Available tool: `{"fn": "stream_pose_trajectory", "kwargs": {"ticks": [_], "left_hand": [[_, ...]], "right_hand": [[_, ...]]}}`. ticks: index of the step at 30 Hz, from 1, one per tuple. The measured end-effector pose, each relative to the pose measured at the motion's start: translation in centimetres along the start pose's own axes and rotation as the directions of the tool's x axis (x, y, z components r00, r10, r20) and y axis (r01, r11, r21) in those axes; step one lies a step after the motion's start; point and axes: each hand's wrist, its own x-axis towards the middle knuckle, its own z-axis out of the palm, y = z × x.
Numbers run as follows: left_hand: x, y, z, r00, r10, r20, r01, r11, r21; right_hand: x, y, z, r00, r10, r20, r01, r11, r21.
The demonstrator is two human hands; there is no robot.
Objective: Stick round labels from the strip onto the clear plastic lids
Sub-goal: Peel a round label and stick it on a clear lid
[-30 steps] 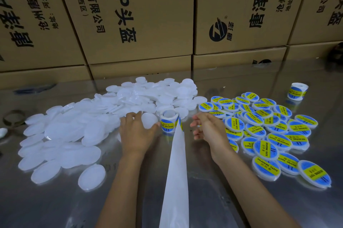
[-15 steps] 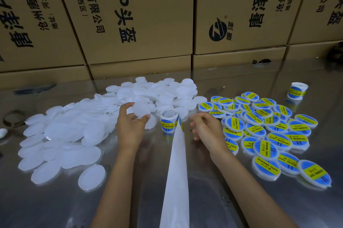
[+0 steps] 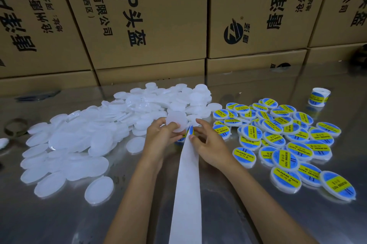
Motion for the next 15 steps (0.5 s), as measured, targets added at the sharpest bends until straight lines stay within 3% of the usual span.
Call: {"fn": "stream_pose_trajectory", "kwargs": {"ticks": [5, 10, 15], "left_hand": [[0.21, -0.35, 0.35, 0.999, 0.002, -0.051, -0.002, 1.0, 0.007], [0.28, -0.44, 0.2, 0.994, 0.045, -0.096, -0.044, 0.999, 0.012], [0.09, -0.65, 0.04, 0.977, 0.202, -0.074, -0.199, 0.979, 0.051]], "right_hand": [[-0.03, -0.27, -0.18, 0.999, 0.01, -0.05, -0.008, 0.999, 0.043], [-0.43, -0.34, -0.12, 0.998, -0.024, -0.066, 0.021, 0.999, -0.038], [-0.67, -0.51, 0.11, 0.997, -0.051, -0.065, 0.046, 0.995, -0.084]]}}
